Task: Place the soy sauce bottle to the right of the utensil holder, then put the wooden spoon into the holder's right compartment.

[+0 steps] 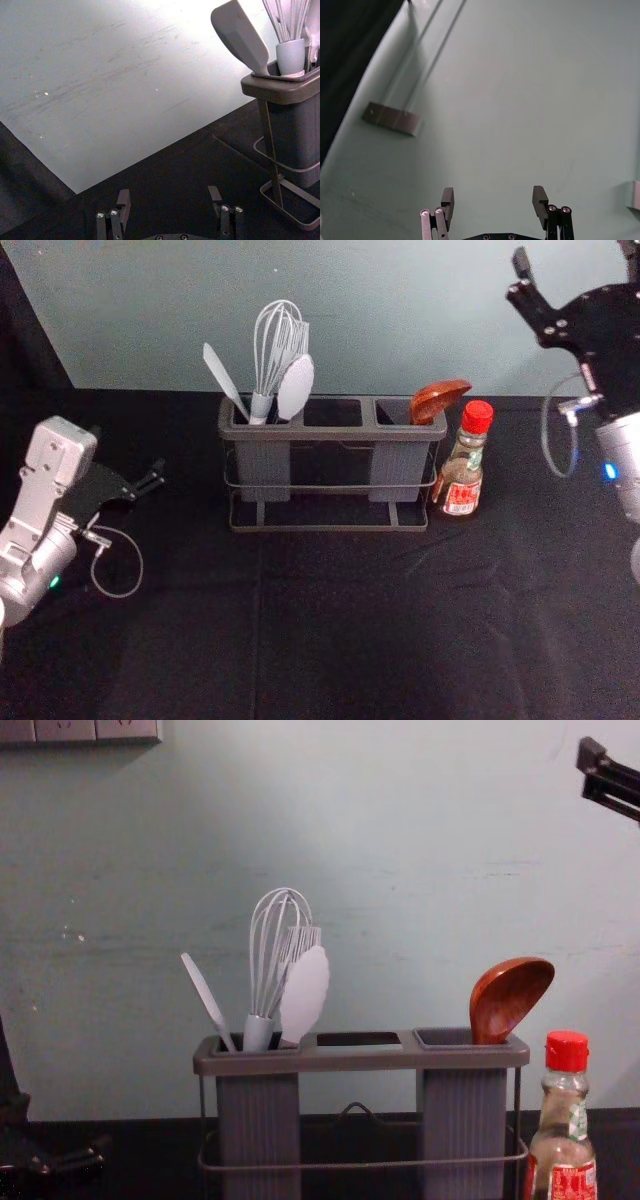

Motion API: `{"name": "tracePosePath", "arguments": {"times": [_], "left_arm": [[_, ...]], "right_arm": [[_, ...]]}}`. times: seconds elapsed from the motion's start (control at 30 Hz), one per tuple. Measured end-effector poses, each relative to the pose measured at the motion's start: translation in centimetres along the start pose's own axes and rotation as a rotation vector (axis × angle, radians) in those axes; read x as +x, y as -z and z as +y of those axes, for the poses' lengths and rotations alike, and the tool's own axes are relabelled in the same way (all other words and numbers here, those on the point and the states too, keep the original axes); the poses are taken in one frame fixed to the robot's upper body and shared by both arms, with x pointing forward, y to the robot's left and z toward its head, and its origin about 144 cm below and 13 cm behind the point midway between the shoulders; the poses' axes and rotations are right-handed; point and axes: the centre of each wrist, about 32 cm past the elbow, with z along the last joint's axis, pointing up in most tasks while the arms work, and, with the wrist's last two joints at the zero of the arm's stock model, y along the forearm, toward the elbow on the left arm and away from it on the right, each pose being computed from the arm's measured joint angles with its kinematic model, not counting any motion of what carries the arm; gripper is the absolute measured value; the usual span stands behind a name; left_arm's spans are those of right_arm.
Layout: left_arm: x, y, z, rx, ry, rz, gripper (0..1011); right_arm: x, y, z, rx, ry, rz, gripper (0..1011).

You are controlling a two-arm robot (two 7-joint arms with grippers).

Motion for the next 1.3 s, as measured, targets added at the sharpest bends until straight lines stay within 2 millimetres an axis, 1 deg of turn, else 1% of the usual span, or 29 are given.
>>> {"name": "tracePosePath", "arguments": {"times": [0.1, 0.13, 0.37, 0.43, 0.47, 0.6, 0.73, 0.87, 0.9, 1.2, 1.3], "left_arm": [[0.0, 0.0, 0.0, 0.0, 0.0, 0.0, 1011], [0.0, 0.0, 0.0, 0.0, 0.0, 0.0, 1011], [0.0, 0.0, 0.0, 0.0, 0.0, 0.0, 1011], [0.0, 0.0, 0.0, 0.0, 0.0, 0.0, 1011], [0.0, 0.0, 0.0, 0.0, 0.0, 0.0, 1011], [0.0, 0.0, 0.0, 0.0, 0.0, 0.0, 1011], [0.0, 0.0, 0.0, 0.0, 0.0, 0.0, 1011], [0.0, 0.0, 0.0, 0.0, 0.0, 0.0, 1011], [0.0, 0.0, 0.0, 0.0, 0.0, 0.0, 1011], [0.0, 0.0, 0.0, 0.0, 0.0, 0.0, 1011], [0.0, 0.0, 0.0, 0.0, 0.0, 0.0, 1011]], "right_arm": [[1.1, -0.2, -0.3, -0.036, 0.0, -0.023, 1003], [1.1, -0.2, -0.3, -0.036, 0.0, -0.023, 1003], [3.0, 0.1, -1.4, -0.092, 0.003, -0.043, 1003], [3.7, 0.6, -2.3, -0.122, 0.005, -0.047, 1003], [3.7, 0.6, -2.3, -0.122, 0.005, -0.047, 1003], [4.3, 1.3, -3.8, -0.176, 0.004, -0.042, 1002], [4.3, 2.1, -5.4, -0.236, 0.006, -0.026, 1003], [4.1, 2.6, -6.3, -0.274, 0.005, -0.015, 1003], [3.9, 2.9, -6.8, -0.294, 0.002, -0.012, 1003], [3.0, 4.2, -8.9, -0.397, -0.017, 0.009, 1002], [2.8, 4.4, -9.3, -0.417, -0.022, 0.015, 1003]]}}
